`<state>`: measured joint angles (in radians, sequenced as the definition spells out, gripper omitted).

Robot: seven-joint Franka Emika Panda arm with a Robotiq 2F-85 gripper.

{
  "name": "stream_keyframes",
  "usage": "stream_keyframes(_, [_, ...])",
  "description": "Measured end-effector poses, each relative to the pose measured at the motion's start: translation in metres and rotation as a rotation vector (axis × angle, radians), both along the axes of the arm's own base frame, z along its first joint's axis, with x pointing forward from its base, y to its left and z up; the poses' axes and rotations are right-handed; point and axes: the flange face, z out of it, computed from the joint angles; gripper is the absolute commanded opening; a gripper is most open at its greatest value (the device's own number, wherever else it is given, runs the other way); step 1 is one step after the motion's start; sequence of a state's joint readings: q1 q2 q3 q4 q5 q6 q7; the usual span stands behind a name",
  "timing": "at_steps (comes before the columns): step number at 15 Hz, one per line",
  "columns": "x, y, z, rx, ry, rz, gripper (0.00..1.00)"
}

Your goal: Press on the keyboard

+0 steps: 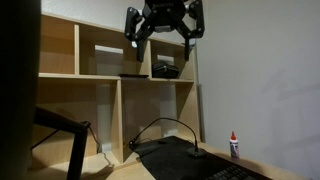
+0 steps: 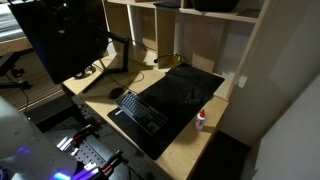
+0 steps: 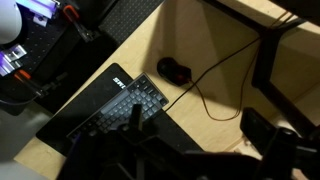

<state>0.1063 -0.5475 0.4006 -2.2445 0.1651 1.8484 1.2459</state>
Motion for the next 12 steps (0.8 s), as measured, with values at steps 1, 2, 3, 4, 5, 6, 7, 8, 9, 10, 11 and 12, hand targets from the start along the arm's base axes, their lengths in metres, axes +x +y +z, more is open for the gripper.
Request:
stream_keyframes(1, [0.005, -0.009, -0.005, -0.006, -0.005, -0.055, 1.00])
stream_keyframes(2, [0.013, -0.030, -0.012, -0.012, 0.000, -0.113, 1.00])
stream_keyframes(3, [0.019, -0.058, -0.019, -0.015, 0.008, -0.172, 1.00])
stream_keyframes(4, [0.022, -0.088, -0.025, -0.015, 0.018, -0.232, 1.00])
stream_keyframes(5, [0.023, -0.117, -0.030, -0.012, 0.026, -0.292, 1.00])
stream_keyframes(6, [0.022, -0.146, -0.035, -0.010, 0.032, -0.351, 1.00])
stream_keyframes(7, [0.018, -0.175, -0.039, -0.009, 0.037, -0.410, 1.00])
stream_keyframes(8, [0.012, -0.199, -0.042, 0.002, 0.042, -0.471, 1.00])
stream_keyframes(9, [0.009, -0.211, -0.042, 0.011, 0.039, -0.486, 1.00])
stream_keyframes(10, [0.008, -0.211, -0.040, 0.012, 0.035, -0.483, 1.00])
stream_keyframes(11, [0.008, -0.207, -0.040, 0.008, 0.033, -0.477, 1.00])
stream_keyframes(12, [0.008, -0.201, -0.041, 0.000, 0.033, -0.470, 1.00])
